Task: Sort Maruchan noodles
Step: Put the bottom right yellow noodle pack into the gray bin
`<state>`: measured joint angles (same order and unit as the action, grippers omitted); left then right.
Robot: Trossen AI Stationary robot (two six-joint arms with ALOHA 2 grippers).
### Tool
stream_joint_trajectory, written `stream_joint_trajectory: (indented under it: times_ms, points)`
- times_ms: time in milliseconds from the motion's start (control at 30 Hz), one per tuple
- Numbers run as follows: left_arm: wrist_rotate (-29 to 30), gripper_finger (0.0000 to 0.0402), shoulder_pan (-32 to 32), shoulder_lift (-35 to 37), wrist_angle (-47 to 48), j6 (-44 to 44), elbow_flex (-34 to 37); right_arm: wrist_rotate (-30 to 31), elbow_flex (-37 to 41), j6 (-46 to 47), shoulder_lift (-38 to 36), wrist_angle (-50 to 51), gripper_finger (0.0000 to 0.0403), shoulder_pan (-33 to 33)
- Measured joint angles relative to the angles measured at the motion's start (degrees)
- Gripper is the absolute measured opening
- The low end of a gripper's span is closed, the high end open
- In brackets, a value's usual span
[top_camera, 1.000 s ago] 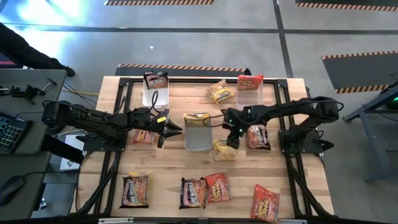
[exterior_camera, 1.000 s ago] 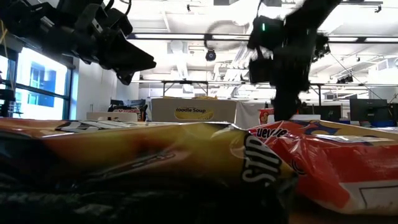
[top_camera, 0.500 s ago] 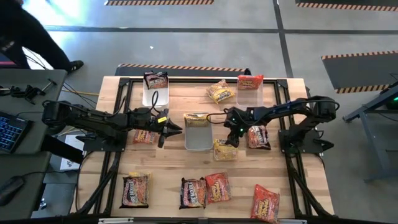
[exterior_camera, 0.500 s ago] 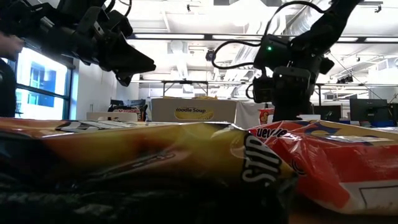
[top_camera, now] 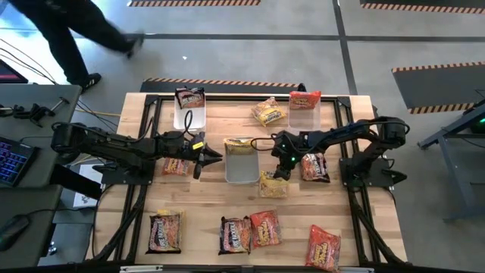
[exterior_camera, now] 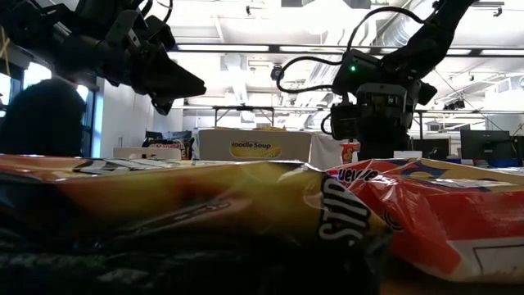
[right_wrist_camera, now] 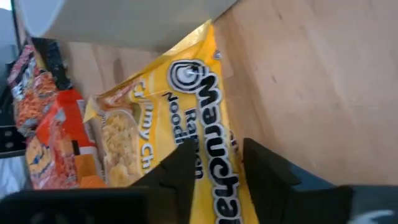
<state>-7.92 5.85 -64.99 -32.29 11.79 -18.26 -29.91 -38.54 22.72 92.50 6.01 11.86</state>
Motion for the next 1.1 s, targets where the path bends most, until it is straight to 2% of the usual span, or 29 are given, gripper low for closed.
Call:
stream_joint_trajectory:
  times_ms: [200,400,533,800,1100]
  points:
    - [0.0,0.0058,0.0,0.0,0.0,0.6,0.0,-0.7,0.0,-0.8,-0.3,-0.1,0.0011,-0.1]
    - [0.0,0.0058,0.0,0.0,0.0,1.9,0.0,0.5,-1.5,-2.2,-2.9,1.7,0.0006,-2.2]
    - [0.0,0.0058,0.0,0.0,0.0,5.1,0.0,3.6,-3.7,-3.0,-4.9,4.3,0.0002,-5.2]
    - [0.0,0.0075,0.0,0.0,-0.1,9.6,0.0,16.0,-9.6,-3.3,-6.7,12.5,0.0,-15.0]
    - [0.0,0.0138,-0.8,-0.4,-0.6,14.6,-1.0,32.5,-14.9,-3.7,-6.7,12.8,0.0,-26.5]
